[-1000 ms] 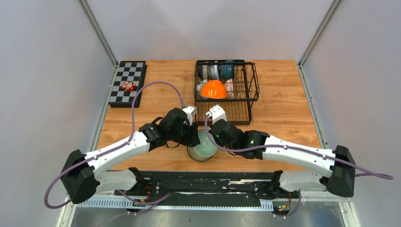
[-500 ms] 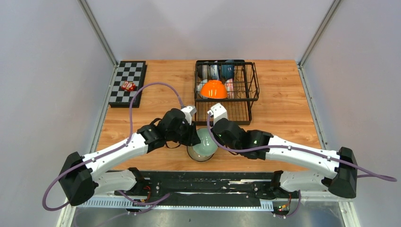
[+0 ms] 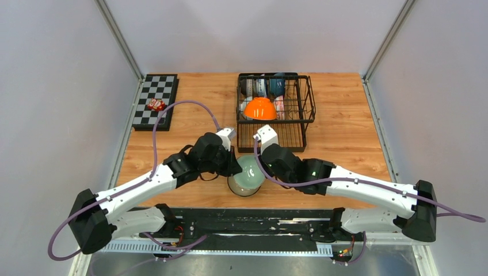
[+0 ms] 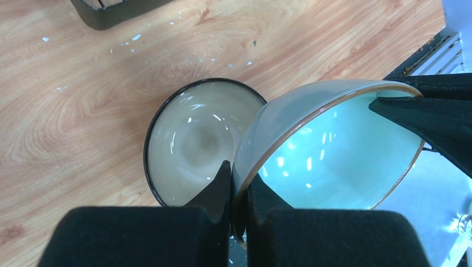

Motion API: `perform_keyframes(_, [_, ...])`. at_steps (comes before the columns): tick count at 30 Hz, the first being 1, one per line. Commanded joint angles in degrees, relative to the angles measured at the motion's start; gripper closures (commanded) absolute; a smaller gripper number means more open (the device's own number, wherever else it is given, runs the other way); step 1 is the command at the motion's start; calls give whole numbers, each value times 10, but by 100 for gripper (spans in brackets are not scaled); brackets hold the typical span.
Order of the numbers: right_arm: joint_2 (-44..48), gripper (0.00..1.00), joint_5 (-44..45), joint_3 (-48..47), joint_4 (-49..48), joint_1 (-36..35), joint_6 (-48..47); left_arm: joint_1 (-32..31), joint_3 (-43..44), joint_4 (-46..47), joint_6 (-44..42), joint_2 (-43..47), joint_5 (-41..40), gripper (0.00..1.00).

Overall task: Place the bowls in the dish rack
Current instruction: Pick up the bowl from the center of the board, then turn the bowl upside down on the dish rack.

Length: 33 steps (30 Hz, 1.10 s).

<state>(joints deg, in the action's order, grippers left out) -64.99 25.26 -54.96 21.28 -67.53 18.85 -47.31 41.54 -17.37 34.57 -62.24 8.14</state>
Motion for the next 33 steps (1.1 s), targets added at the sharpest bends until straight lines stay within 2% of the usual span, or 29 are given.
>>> perform_keyframes(1, [36, 88, 0, -8, -36, -7, 13, -2, -4, 29, 7, 26, -11, 100])
perform_keyframes(5, [68, 70, -13, 10, -48, -5, 18, -1, -7, 45, 8, 43, -16, 100])
perform_keyframes(8, [99, 43, -16, 25, -54, -6, 29, 3, -11, 56, 10, 61, -20, 100])
perform_keyframes(13, [151, 18, -30, 54, -77, -5, 34, 29, -21, 84, 19, 81, 4, 100])
perform_keyframes(15, [170, 1, -31, 63, -78, -6, 40, 38, -28, 101, 24, 86, 22, 100])
perform_keyframes(25, [230, 0, -88, 105, -115, -5, 64, 57, -77, 227, 62, 126, 74, 100])
perform_keyframes(33, [242, 0, -113, 133, -159, -5, 95, 75, -109, 315, 98, 154, 107, 100])
